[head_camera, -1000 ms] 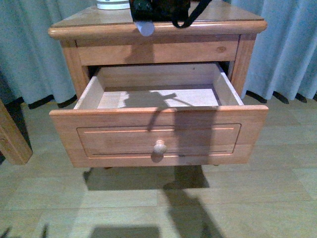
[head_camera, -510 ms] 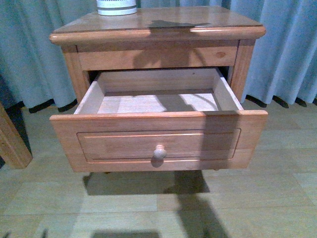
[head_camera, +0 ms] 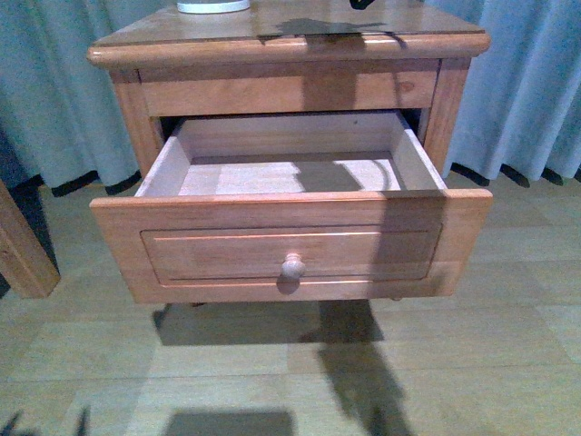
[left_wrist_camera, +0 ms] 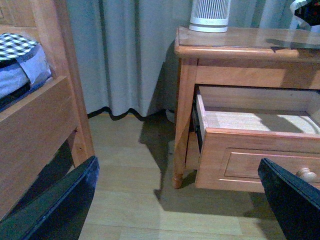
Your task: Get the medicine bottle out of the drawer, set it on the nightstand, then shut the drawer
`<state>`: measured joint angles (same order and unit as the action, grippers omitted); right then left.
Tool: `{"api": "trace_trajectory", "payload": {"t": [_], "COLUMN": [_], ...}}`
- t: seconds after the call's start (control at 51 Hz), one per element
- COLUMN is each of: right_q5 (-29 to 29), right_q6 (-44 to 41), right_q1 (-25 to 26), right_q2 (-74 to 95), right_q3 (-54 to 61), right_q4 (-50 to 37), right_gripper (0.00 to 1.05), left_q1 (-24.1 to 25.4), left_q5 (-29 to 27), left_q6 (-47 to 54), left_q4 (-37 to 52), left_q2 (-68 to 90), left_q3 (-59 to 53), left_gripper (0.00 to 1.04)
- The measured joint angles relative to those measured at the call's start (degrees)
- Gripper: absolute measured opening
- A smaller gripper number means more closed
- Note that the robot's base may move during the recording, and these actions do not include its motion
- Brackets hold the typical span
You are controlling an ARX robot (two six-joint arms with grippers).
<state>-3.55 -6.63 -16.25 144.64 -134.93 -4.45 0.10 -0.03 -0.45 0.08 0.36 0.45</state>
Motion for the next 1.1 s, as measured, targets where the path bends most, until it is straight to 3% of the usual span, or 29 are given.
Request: {"api": "trace_trajectory", "payload": {"t": [0.157,0.314,0.431,0.471,0.51,0.765,1.098], "right_q5": [-1.2,-0.9,-0.3,-0.1,-0.1,0.1,3.3], "right_q6": [2.4,4.0,4.7,5.3,5.5,7.1,10.7], "right_q1": [0.1,-0.2,-0.6,-0.8,-0.9,-0.5,0.1], "right_q2": [11.5,14.2,14.6,14.6,14.4,0.0,-27.6], "right_q3": [-19.7,-26.6,-28.3,-29.1,-28.6,-5.5,29.2], "right_q4": [14.8,20.0,21.1,20.9,19.3,1.7,-5.6], "right_gripper": [0.28,0.28,0.45,0.59,0.64,0.99,0.98], "left_q1": [0.0,0.0,0.0,0.0,0.0,0.0,0.0], "left_q5": [0.0,0.0,0.0,0.0,0.0,0.0,0.0], "left_q6": [0.0,0.0,0.0,0.0,0.0,0.0,0.0], "left_q4": [0.0,0.0,0.0,0.0,0.0,0.0,0.0], "left_q2": [0.0,0.0,0.0,0.0,0.0,0.0,0.0], "left_q3": [0.0,0.0,0.0,0.0,0.0,0.0,0.0], "left_gripper": [0.98,0.98,0.98,0.98,0.98,0.98,0.98]}}
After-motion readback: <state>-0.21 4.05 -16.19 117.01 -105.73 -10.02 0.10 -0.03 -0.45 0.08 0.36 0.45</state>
